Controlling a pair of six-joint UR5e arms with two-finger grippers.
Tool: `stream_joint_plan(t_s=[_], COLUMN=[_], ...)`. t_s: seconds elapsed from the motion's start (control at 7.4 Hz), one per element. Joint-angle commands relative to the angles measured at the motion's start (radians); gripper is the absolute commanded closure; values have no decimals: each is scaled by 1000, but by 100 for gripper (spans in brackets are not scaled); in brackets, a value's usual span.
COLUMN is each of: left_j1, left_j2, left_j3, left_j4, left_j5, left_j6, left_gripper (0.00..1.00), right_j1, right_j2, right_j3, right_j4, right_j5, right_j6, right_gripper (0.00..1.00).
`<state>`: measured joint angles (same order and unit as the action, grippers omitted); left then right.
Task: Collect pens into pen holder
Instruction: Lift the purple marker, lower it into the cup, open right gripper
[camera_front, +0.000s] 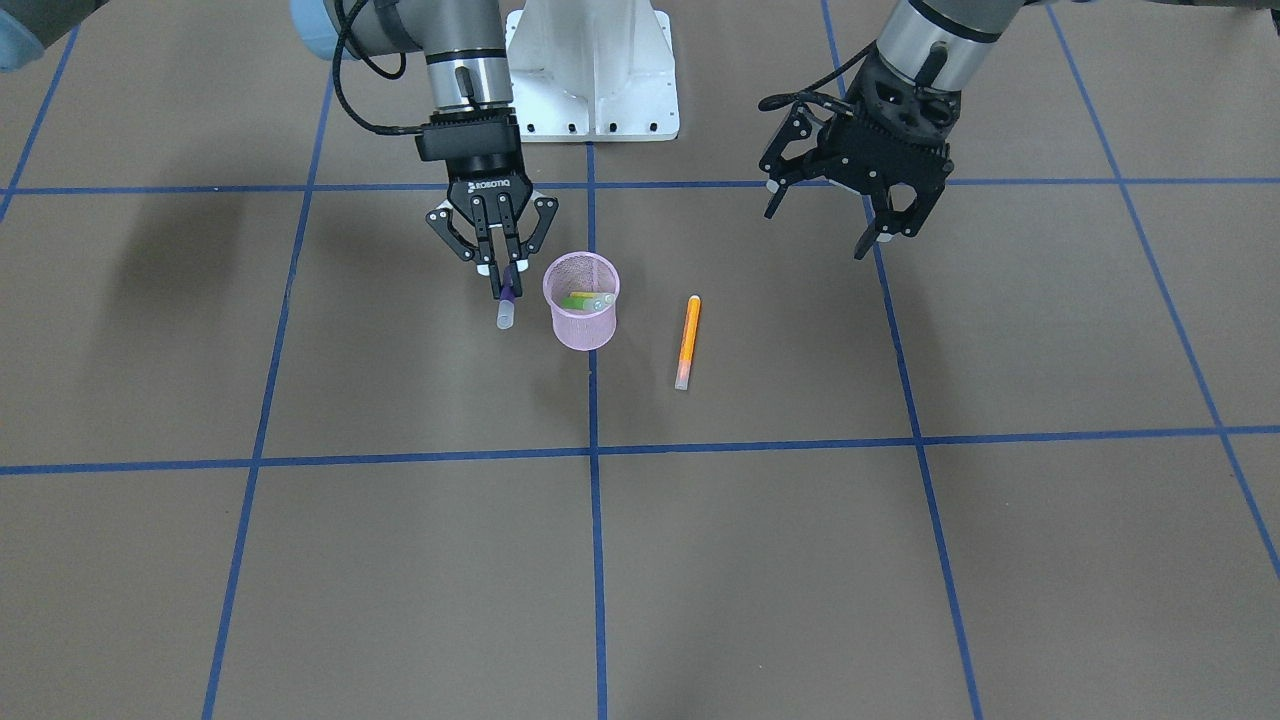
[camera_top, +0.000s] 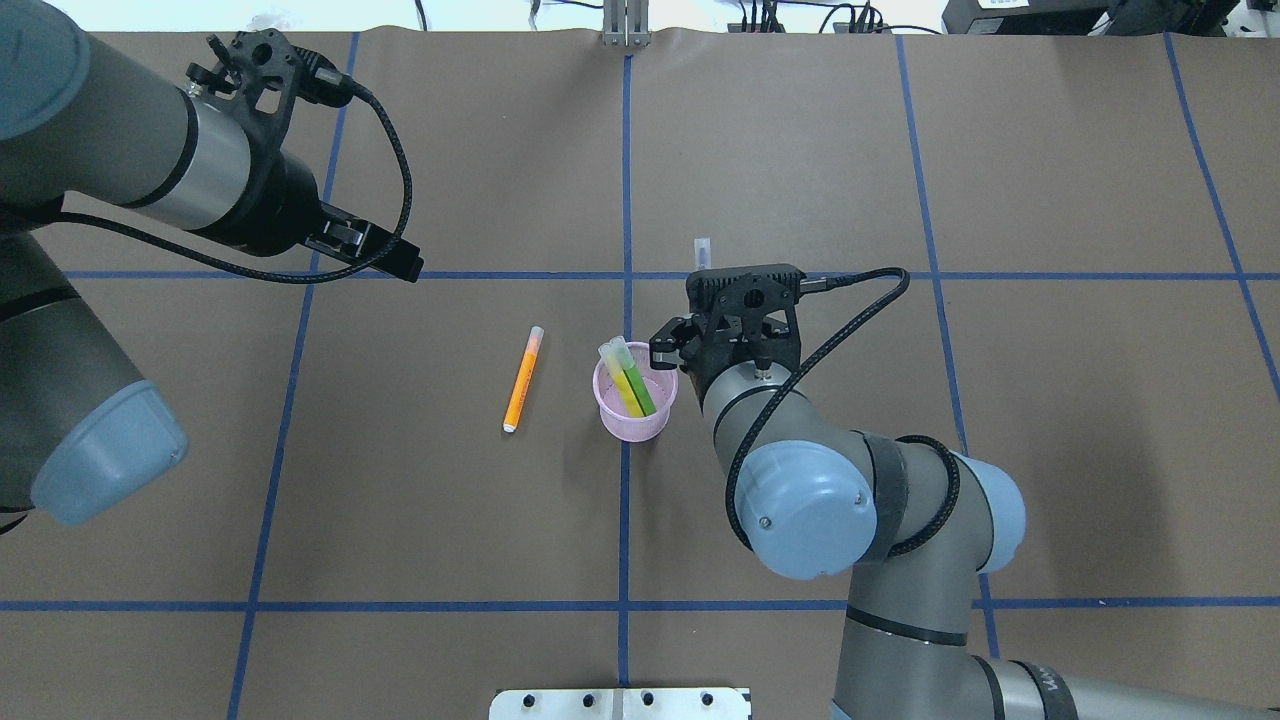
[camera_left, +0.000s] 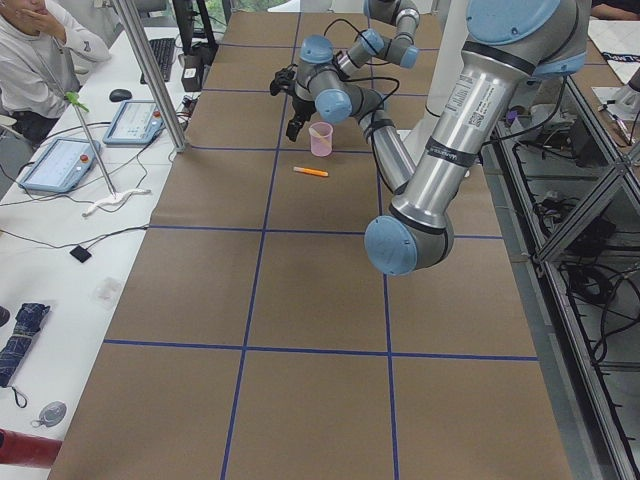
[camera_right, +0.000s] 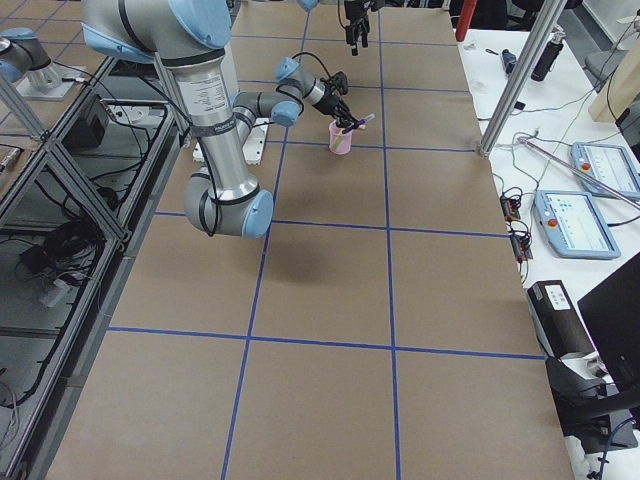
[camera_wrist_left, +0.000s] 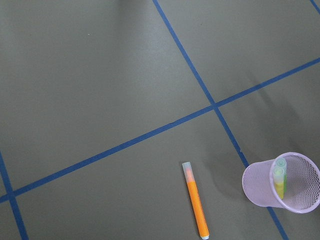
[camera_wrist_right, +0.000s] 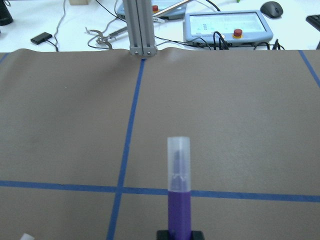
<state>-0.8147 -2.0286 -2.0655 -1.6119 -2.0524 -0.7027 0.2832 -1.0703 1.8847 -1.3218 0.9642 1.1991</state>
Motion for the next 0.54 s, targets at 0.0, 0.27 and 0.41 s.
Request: stream_joint_plan(t_s=[0.0, 0.27, 0.41], left_j1=[3, 3, 3], left_j2=[1, 2, 4], left_j3=[4, 4, 5], left_j4=[0, 0, 0], left_j5=[0, 0, 0], left_j6=[-1, -3, -1], left_gripper=[0, 0, 0], right_j1=[-38, -67, -76], right_j2=[6, 21, 35], right_j3=[-58, -58, -64], right_j4=[84, 84, 84], right_j5=[-84, -113, -116], right_j6=[-32, -39, -53], right_gripper=[100, 100, 100])
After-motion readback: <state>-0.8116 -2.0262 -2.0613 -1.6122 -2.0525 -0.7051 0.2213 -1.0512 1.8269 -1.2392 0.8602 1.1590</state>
